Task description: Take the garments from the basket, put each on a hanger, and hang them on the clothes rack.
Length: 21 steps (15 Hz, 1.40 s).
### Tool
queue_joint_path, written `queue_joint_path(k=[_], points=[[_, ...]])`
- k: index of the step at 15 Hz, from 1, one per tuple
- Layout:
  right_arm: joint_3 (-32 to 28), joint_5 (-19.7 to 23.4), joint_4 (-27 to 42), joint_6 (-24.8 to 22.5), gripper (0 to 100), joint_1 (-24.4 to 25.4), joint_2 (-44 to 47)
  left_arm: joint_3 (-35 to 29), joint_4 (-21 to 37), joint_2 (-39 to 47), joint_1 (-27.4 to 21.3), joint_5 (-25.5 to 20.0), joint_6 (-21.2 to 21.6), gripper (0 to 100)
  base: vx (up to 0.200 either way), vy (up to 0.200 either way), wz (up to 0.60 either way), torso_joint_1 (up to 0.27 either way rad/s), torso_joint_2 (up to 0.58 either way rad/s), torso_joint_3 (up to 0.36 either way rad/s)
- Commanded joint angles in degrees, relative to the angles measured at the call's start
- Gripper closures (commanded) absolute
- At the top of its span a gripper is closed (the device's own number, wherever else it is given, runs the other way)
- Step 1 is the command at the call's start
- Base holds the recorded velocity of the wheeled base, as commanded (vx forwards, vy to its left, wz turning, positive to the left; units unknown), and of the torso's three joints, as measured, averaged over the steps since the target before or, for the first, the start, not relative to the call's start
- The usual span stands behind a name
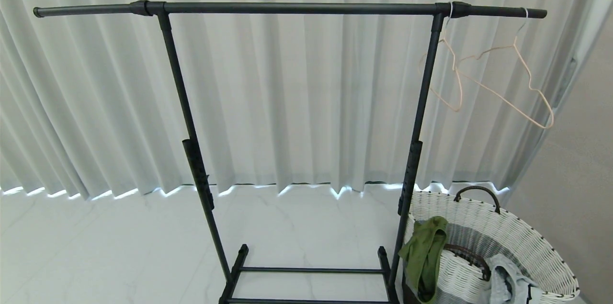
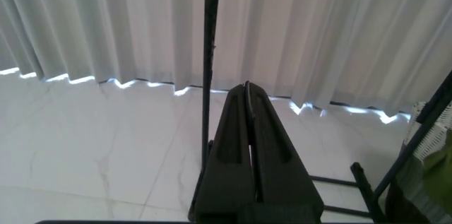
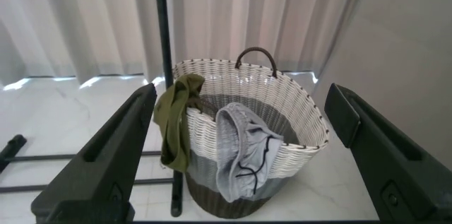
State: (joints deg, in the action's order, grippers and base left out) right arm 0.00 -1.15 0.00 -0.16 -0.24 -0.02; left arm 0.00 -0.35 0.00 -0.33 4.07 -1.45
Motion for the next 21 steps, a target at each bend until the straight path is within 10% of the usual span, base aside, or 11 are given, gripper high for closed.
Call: queue_joint_path(k=[1, 9, 21], points=[[0.00, 0.09, 0.00, -0.28, 0, -0.02, 0.02, 0.00, 0.00, 0.09, -0.02, -0.03, -0.04, 100, 0.200, 0.000, 0.00, 0.002, 0.00, 0.007], [0.00, 0.09, 0.00, 0.16, 0, 0.07, 0.02, 0.00, 0.00, 0.09, -0.02, -0.12, 1.63, 100, 0.200, 0.000, 0.00, 0.003, 0.00, 0.001], [0.00, 0.09, 0.09, 0.07, 0, 0.07, 0.02, 0.00, 0.00, 0.09, -0.02, -0.47, 1.10, 100, 0.000, 0.000, 0.00, -0.024, 0.10, 0.074]])
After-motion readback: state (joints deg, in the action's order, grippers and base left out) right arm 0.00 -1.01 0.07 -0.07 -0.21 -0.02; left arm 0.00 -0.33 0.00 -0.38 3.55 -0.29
